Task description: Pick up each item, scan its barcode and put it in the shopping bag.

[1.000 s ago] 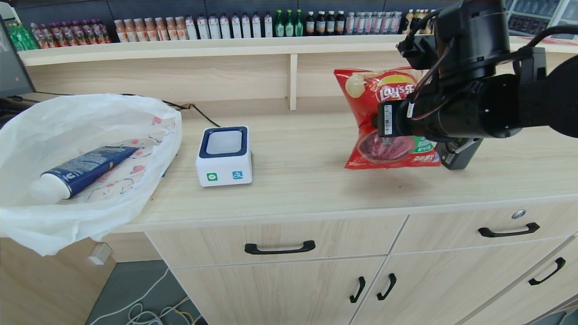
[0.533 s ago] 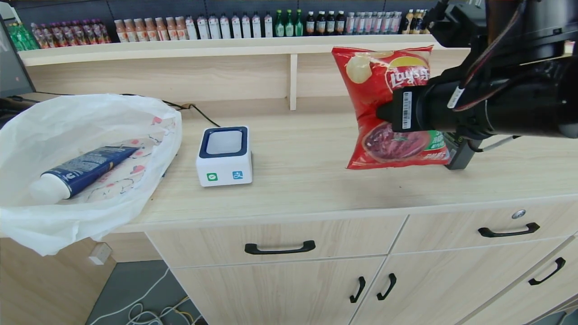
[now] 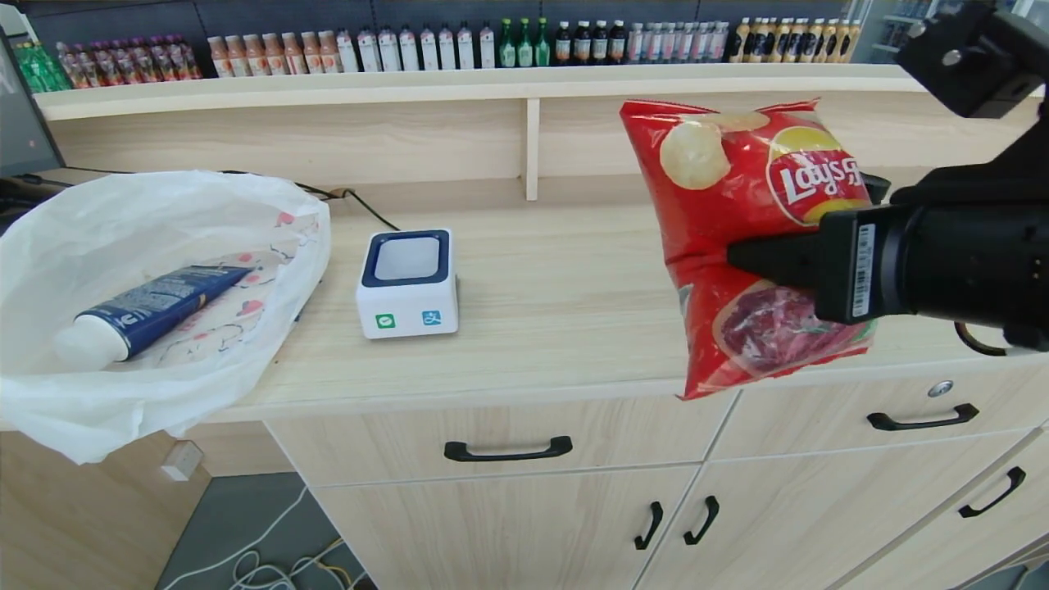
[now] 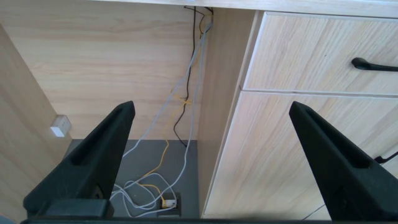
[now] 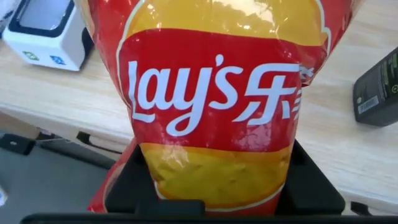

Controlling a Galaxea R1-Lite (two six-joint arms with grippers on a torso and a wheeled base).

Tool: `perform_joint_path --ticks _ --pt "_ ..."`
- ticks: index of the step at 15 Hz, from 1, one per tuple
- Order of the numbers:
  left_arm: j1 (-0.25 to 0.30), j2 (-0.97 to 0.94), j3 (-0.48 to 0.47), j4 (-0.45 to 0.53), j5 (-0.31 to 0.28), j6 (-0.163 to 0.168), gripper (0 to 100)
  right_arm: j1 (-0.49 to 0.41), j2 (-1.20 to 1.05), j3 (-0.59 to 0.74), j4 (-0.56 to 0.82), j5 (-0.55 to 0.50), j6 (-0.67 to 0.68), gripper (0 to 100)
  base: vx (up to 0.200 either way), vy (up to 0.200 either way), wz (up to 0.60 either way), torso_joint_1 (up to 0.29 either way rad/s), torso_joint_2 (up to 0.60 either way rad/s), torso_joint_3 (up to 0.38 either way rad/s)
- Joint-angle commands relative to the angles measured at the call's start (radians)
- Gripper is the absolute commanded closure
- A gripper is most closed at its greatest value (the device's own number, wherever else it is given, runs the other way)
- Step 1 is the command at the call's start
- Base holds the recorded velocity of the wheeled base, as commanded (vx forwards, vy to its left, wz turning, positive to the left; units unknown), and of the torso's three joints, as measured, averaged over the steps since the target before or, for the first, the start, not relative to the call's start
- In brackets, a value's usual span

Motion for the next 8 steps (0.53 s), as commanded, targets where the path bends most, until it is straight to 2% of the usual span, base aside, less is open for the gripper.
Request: perform_joint_path --ticks 1,2,6,8 --pt "0.000 0.000 0.000 0.000 0.000 0.000 0 0.011 -0.101 0.072 -0.011 0.069 0.002 100 0.000 0.000 0.00 0.000 0.00 0.000" --pt "-0.002 0.000 0.000 0.000 0.000 0.000 0 0.010 -0.116 0.084 -0.011 0.094 0.002 100 0.000 0.000 0.00 0.000 0.00 0.000" --pt "0.000 0.000 0.000 0.000 0.000 0.000 0 0.007 -0.246 0.212 -0.025 0.364 0.099 100 0.000 0.000 0.00 0.000 0.00 0.000" --pt "0.000 0.000 0.000 0.000 0.000 0.000 0 0.004 -0.260 0.267 -0.097 0.430 0.168 100 0.000 0.000 0.00 0.000 0.00 0.000"
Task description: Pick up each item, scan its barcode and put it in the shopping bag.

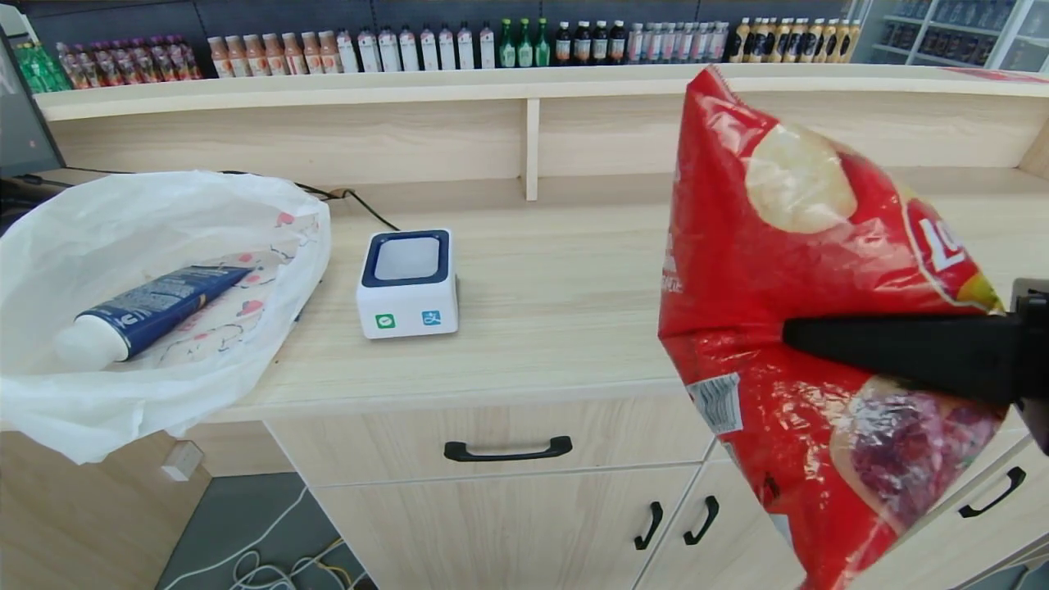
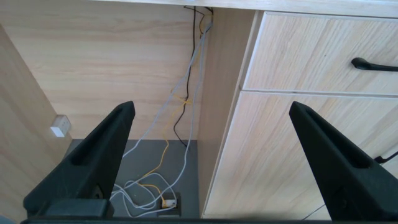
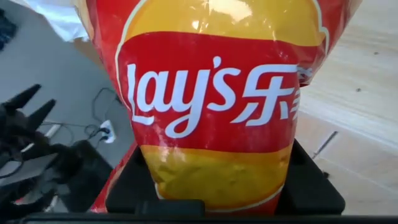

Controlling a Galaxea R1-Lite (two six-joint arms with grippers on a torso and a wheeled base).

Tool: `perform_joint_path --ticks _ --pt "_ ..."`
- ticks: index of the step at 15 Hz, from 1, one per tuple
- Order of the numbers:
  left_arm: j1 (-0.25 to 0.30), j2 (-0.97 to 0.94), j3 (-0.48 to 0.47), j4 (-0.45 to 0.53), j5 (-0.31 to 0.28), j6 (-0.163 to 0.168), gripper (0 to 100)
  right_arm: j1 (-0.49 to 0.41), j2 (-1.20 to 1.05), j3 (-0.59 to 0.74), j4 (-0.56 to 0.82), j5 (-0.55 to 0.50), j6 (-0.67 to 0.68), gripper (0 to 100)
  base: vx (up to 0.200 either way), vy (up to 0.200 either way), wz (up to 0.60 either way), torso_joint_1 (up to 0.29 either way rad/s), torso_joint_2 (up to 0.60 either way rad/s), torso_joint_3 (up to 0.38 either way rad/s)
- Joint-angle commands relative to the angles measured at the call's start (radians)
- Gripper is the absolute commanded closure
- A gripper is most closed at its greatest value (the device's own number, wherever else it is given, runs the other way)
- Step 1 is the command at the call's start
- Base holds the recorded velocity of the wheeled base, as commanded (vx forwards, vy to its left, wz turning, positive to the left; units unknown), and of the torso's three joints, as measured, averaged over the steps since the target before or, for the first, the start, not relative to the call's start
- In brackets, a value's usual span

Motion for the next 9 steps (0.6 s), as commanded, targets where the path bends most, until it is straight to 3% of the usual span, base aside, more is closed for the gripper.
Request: perform_joint_path --ticks 1,5,9 --pt "0.000 0.000 0.000 0.000 0.000 0.000 0 -0.002 -0.040 0.095 -0.103 0.065 0.079 100 0.000 0.000 0.00 0.000 0.00 0.000" --pt "0.000 0.000 0.000 0.000 0.000 0.000 0 0.000 -0.046 0.344 -0.439 0.237 0.179 100 0.000 0.000 0.00 0.000 0.00 0.000" --pt "0.000 0.000 0.000 0.000 0.000 0.000 0 0.000 -0.046 0.456 -0.562 0.286 0.259 100 0.000 0.000 0.00 0.000 0.00 0.000"
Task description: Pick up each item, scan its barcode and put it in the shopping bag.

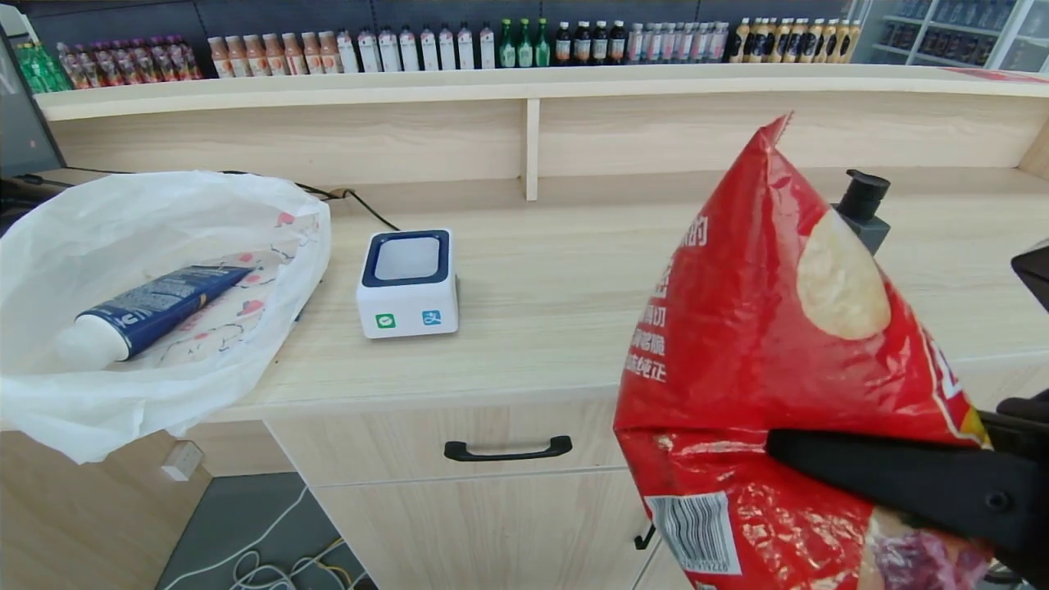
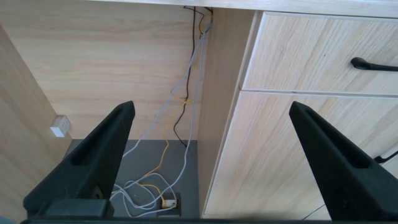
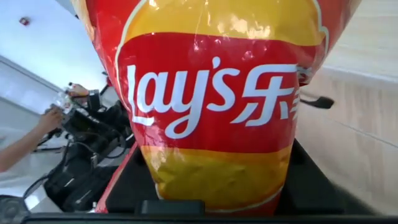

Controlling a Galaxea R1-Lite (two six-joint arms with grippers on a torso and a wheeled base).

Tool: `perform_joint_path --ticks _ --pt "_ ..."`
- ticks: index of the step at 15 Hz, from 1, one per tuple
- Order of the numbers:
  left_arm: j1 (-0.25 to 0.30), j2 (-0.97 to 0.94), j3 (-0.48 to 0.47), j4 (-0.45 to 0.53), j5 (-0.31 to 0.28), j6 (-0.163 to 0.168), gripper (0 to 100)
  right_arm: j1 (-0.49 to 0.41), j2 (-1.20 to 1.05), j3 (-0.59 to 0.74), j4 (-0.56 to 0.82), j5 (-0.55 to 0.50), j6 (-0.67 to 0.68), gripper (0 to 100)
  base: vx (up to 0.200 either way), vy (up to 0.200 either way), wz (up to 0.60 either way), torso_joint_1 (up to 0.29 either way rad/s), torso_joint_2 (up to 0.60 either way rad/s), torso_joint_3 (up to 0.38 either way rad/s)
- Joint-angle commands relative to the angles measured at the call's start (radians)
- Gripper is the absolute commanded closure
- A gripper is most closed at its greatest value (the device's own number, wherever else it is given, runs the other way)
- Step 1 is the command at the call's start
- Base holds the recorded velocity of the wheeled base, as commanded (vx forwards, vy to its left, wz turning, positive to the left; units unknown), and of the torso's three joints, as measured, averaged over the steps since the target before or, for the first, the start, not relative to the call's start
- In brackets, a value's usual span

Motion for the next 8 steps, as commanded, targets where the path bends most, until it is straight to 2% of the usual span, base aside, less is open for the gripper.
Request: perform_joint_path --ticks 1,4,5,8 --pt "0.000 0.000 0.000 0.000 0.000 0.000 0 0.007 0.002 0.028 -0.035 0.006 0.106 100 0.000 0.000 0.00 0.000 0.00 0.000" --pt "0.000 0.000 0.000 0.000 0.000 0.000 0 0.021 0.007 0.066 -0.160 0.020 0.294 100 0.000 0.000 0.00 0.000 0.00 0.000" --pt "0.000 0.000 0.000 0.000 0.000 0.000 0 0.022 0.012 0.107 -0.244 0.039 0.346 100 0.000 0.000 0.00 0.000 0.00 0.000" --pt "0.000 0.000 0.000 0.000 0.000 0.000 0 0.056 0.044 0.250 -0.443 0.048 0.402 100 0.000 0.000 0.00 0.000 0.00 0.000"
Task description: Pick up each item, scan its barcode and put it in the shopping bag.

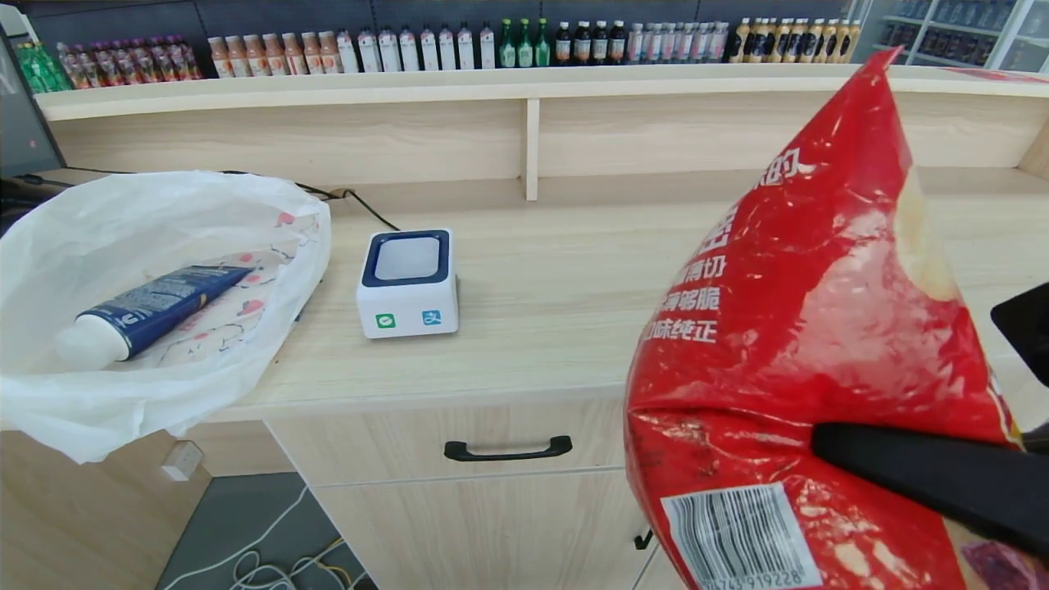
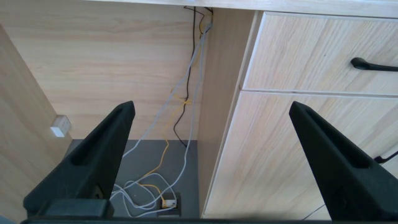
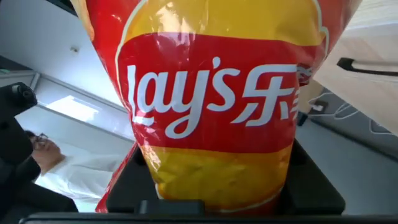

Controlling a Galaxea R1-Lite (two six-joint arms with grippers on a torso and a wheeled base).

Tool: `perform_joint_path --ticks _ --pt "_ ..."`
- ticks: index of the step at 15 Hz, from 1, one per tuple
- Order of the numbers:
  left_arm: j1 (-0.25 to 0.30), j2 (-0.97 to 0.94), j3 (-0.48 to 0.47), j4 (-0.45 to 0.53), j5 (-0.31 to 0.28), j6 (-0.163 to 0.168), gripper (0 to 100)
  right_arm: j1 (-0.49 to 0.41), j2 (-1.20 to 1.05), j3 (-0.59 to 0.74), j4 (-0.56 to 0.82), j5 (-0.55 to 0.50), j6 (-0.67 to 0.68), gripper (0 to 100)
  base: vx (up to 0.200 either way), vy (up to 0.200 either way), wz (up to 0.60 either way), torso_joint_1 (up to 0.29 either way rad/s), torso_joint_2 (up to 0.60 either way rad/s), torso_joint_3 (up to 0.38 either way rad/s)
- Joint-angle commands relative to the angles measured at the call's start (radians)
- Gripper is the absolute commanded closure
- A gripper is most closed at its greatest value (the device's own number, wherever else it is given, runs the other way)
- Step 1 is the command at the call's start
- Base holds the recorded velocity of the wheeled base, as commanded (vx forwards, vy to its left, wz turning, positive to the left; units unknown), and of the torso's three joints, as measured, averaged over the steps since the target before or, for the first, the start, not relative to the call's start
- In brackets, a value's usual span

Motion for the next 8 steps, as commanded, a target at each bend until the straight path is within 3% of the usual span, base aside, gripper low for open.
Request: perform_joint_path --ticks 1,4,8 --pt "-0.002 0.000 0.000 0.000 0.000 0.000 0 0.024 0.045 0.062 -0.080 0.002 0.057 100 0.000 0.000 0.00 0.000 0.00 0.000" --pt "0.000 0.000 0.000 0.000 0.000 0.000 0 0.028 0.080 0.039 -0.143 0.000 0.235 100 0.000 0.000 0.00 0.000 0.00 0.000" --pt "0.000 0.000 0.000 0.000 0.000 0.000 0 0.025 0.094 0.071 -0.243 -0.001 0.318 100 0.000 0.000 0.00 0.000 0.00 0.000"
